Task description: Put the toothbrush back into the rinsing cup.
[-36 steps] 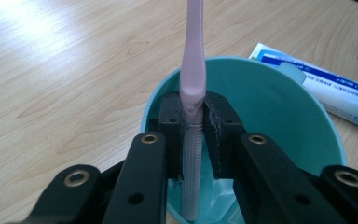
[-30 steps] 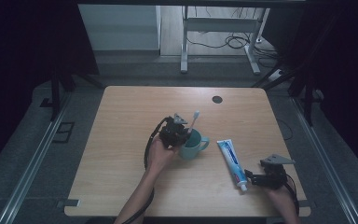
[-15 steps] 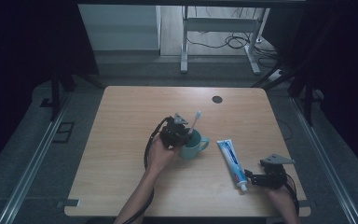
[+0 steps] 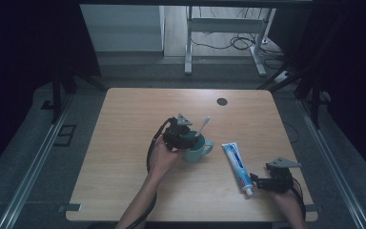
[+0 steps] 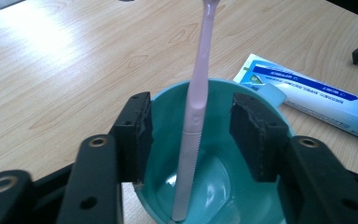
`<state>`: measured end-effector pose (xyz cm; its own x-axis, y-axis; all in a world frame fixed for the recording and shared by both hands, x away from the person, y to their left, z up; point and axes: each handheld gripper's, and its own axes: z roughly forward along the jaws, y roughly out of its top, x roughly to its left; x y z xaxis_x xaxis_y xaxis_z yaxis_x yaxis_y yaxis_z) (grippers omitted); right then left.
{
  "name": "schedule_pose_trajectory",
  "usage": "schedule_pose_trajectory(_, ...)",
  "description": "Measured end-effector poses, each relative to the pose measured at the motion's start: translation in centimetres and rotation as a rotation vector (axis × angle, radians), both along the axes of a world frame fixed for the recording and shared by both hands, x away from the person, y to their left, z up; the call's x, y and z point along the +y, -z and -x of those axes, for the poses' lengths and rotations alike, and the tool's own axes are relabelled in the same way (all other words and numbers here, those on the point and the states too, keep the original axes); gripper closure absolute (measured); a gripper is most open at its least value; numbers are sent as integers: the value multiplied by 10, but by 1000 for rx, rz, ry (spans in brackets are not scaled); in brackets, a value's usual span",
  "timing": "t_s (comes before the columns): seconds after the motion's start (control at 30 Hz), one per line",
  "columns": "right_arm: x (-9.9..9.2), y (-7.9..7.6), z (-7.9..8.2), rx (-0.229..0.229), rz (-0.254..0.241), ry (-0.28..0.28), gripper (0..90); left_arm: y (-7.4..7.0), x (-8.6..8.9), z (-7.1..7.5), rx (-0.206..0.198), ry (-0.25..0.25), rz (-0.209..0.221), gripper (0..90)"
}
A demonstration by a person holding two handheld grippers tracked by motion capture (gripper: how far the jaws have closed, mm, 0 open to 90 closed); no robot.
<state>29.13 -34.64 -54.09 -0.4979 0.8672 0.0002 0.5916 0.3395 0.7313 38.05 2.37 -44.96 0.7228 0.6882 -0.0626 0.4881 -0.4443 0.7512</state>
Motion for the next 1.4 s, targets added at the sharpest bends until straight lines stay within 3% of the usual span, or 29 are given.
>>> schedule_pose_trajectory(0.7,0,0,0,-1,0,0,169,-11,-2,10,-6,31,-2,207)
schedule_pose_trajectory(1.0,0,0,0,-2,1,0,168,-16,9,17,7,27,33,165)
schedule_pose_trajectory(1.4,0,0,0,-5,3,-1,168,-18,24,27,6,17,49,143)
